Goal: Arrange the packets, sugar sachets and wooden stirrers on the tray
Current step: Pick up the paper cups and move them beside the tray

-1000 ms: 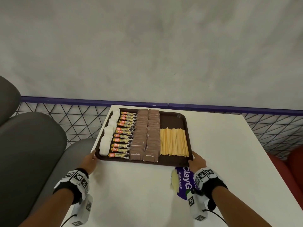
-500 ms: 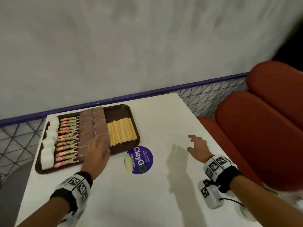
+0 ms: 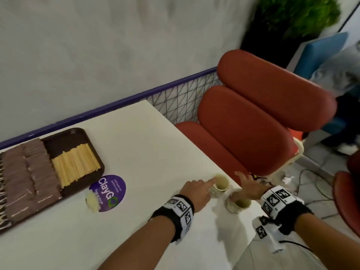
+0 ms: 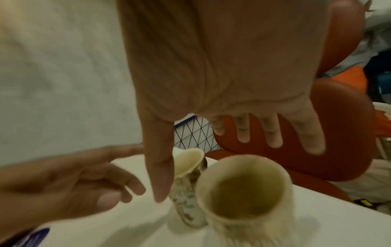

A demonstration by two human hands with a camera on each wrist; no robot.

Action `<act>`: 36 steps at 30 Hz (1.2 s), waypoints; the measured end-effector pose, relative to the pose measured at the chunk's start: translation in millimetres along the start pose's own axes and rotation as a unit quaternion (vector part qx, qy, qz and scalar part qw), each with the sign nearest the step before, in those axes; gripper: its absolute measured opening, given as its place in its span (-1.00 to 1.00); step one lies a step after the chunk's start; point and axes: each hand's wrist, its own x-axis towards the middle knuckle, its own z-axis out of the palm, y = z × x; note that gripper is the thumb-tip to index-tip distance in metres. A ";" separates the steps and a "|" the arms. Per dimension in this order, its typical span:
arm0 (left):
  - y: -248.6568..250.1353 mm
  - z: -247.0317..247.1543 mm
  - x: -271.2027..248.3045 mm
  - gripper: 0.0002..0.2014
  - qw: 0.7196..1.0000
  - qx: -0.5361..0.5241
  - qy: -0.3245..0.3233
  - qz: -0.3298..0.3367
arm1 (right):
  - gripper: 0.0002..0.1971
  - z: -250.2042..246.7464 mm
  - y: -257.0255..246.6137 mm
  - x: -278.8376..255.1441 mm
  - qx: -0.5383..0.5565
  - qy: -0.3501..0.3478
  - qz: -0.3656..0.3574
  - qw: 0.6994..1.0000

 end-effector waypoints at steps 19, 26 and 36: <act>-116.7 -59.0 -52.5 -0.65 0.974 -0.031 0.031 -0.223 | -0.35 -27.7 -134.8 57.5 -0.140 0.032 -0.170 0.975; -212.9 -102.5 -81.5 -0.69 0.938 -0.052 0.116 -0.323 | -0.24 -66.0 -296.2 79.8 -0.056 0.088 -0.301 0.948; -268.7 -94.4 -79.4 -0.69 0.921 -0.037 0.145 -0.360 | -0.24 -59.0 -443.1 115.8 -0.025 0.076 -0.422 0.903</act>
